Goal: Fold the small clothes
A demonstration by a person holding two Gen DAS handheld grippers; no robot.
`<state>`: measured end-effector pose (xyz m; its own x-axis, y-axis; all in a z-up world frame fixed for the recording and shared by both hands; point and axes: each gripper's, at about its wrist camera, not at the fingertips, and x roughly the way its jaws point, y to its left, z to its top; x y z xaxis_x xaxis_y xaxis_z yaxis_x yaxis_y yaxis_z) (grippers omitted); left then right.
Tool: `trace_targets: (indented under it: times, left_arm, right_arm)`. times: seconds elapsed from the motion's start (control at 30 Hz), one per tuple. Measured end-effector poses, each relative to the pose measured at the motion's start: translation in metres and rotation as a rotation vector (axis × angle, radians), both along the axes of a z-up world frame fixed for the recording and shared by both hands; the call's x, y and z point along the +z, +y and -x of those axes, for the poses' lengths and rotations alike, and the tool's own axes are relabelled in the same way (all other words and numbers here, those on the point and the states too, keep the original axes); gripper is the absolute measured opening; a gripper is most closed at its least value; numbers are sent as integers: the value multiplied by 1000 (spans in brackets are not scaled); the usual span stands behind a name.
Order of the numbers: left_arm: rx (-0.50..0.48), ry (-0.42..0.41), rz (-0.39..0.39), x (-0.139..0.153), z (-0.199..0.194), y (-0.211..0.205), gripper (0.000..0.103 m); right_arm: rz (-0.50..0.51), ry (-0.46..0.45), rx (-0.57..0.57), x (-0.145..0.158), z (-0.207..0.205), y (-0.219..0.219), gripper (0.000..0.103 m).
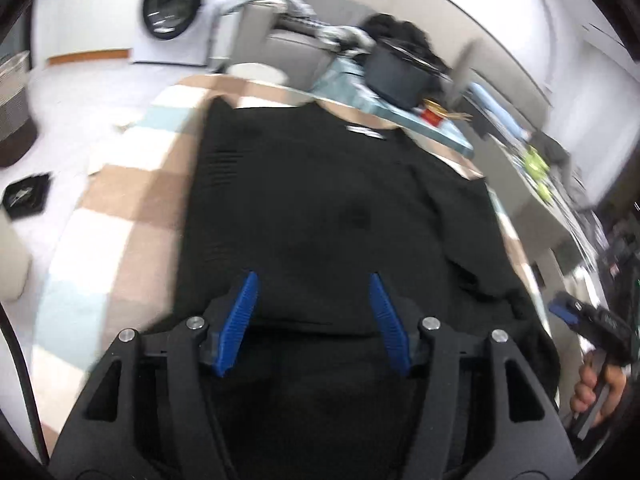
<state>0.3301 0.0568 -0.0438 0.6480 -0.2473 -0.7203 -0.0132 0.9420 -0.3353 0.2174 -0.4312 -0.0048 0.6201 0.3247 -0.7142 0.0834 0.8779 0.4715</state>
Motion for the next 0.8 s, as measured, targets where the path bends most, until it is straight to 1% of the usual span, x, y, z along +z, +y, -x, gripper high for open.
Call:
trace_targets:
  times: [0.03, 0.13, 0.2, 0.27, 0.3, 0.33, 0.37, 0.43, 0.5, 0.53, 0.57, 0.67, 0.7, 0.8]
  left_arm:
    - [32, 4, -12, -2, 0, 5, 56]
    - [145, 44, -112, -13, -14, 18, 56]
    - [174, 89, -131, -25, -25, 31, 56]
    - [178, 120, -140, -33, -36, 37, 52]
    - [181, 126, -150, -37, -38, 39, 40]
    - [181, 133, -160, -41, -41, 40, 25]
    - [172, 138, -163, -44, -45, 39, 21]
    - [175, 120, -177, -48, -51, 42, 11]
    - [202, 103, -152, -52, -45, 52, 11]
    - [237, 107, -143, -56, -45, 65, 11]
    - [293, 115, -135, -57, -47, 79, 10]
    - [368, 130, -99, -60, -44, 102, 10]
    - [372, 131, -94, -58, -43, 106, 11]
    - [339, 134, -90, -57, -40, 104, 12]
  right_arm:
    - [2, 1, 1, -1, -1, 1, 58]
    - [5, 18, 4, -4, -6, 2, 58]
    - [15, 26, 14, -4, -8, 3, 58]
    - [44, 34, 21, -5, -11, 3, 58]
    - [57, 43, 21, -5, -14, 2, 58]
    - [67, 57, 22, -7, -17, 1, 58]
    - [76, 72, 24, -9, -20, 0, 58]
    - [94, 93, 28, -11, -26, -2, 58]
    - [110, 96, 27, -10, -30, -2, 58]
    - [112, 96, 29, -10, -30, -3, 58]
    - [114, 97, 32, -10, -31, -3, 58]
    - [125, 106, 43, -13, -34, -2, 58]
    - [133, 114, 49, -14, -36, 0, 58]
    - [132, 130, 78, -21, -44, 5, 58]
